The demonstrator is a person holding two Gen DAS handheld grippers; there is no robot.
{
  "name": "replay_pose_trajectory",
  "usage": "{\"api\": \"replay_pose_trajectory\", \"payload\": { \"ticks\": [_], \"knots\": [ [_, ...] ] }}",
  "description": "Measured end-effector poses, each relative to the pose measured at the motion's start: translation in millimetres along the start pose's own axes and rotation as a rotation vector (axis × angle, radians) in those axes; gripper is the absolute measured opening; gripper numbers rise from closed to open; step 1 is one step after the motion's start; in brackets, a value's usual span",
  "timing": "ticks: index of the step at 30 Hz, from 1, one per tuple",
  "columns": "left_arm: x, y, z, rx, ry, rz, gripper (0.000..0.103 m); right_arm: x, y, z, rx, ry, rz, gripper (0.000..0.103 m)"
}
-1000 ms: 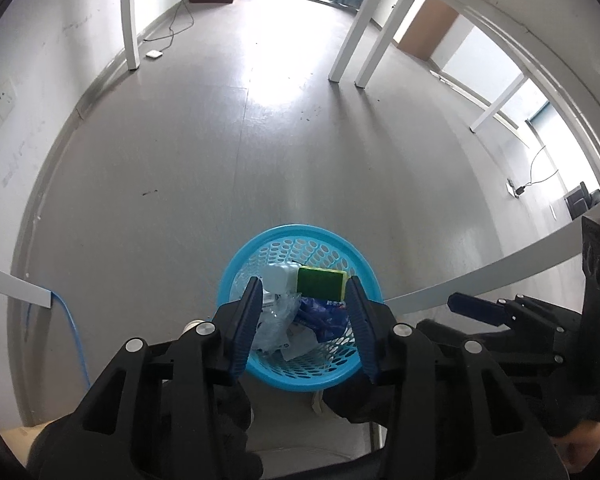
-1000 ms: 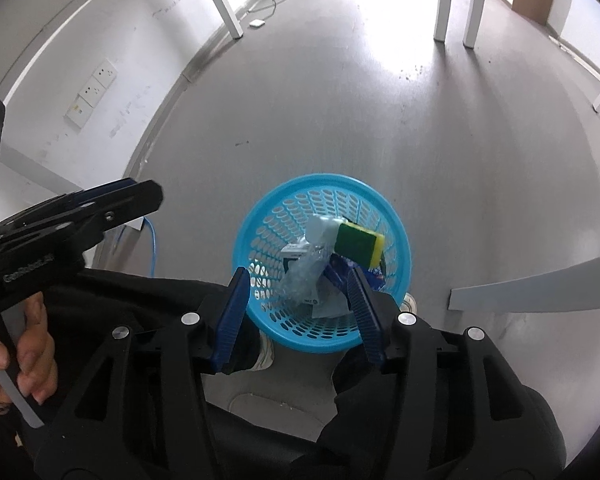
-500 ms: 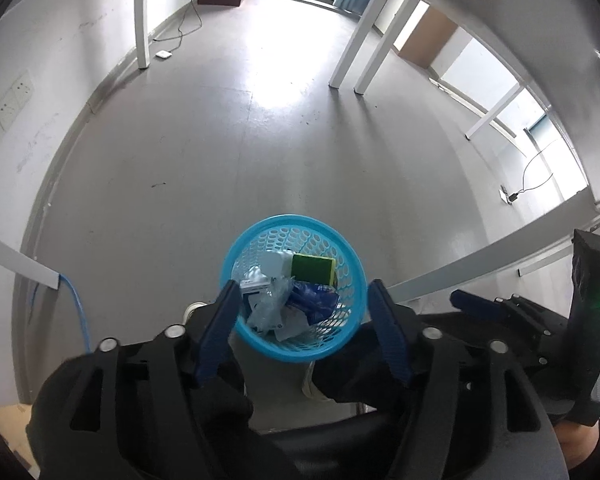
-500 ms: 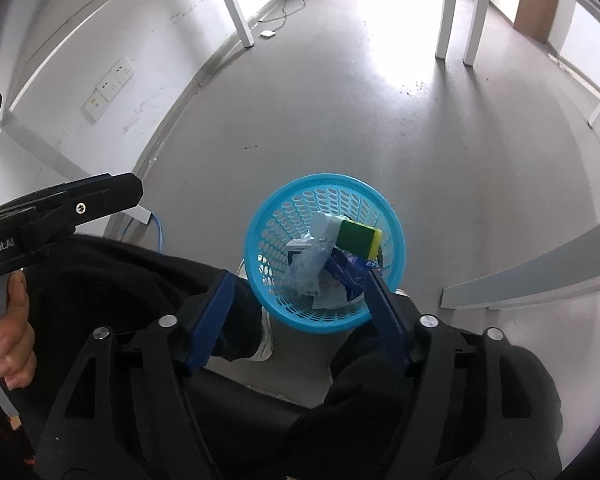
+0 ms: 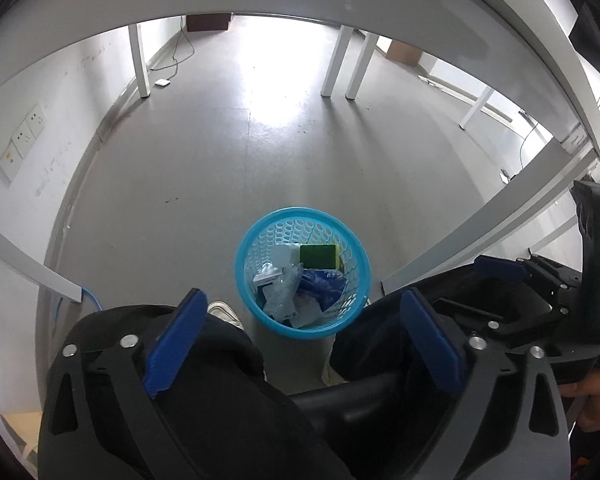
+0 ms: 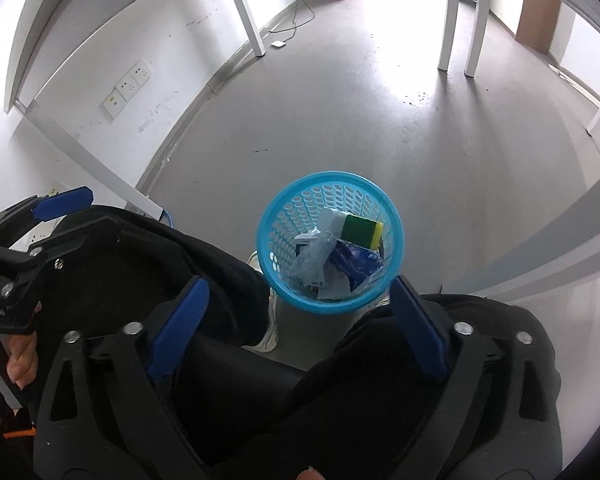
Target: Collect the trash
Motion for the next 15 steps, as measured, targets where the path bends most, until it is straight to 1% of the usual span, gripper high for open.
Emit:
{"api": "replay_pose_trajectory", "payload": {
  "ticks": [4, 8, 10, 12, 15],
  "knots": [
    [-2, 6, -1, -0.005, 0.002, -0.024, 0.097, 0, -4, -2, -0.008, 0.002, 0.003, 0.095],
    [-5, 13, -5, 0.034, 0.017, 0.0, 0.097, 1, -7, -5, 0.0, -0.005, 0.018, 0.095],
    [-5, 15, -7, 0.043, 0.007, 0.011, 0.097, -1, -9, -5, -0.002, 0.004, 0.014, 0.095],
    [-5, 16, -9, 0.032, -0.006, -0.002, 0.097, -2, -9, -6, 0.001, 0.01, 0.009, 0.095],
    [-8, 12, -8, 0.014, 0.002, -0.01, 0.097, -2, -7, -8, 0.014, 0.012, 0.006, 0.095]
  ]
}}
Point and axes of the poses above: each gripper's, at about its wrist camera, not at the fingertips, and x roughly against the way its jaws point, y to its left, z to its underside, the point moved 5 cm from there along -x, roughly the way its jaws point, and after that the axes turned 10 degrees about -y, right-handed, at the moved point
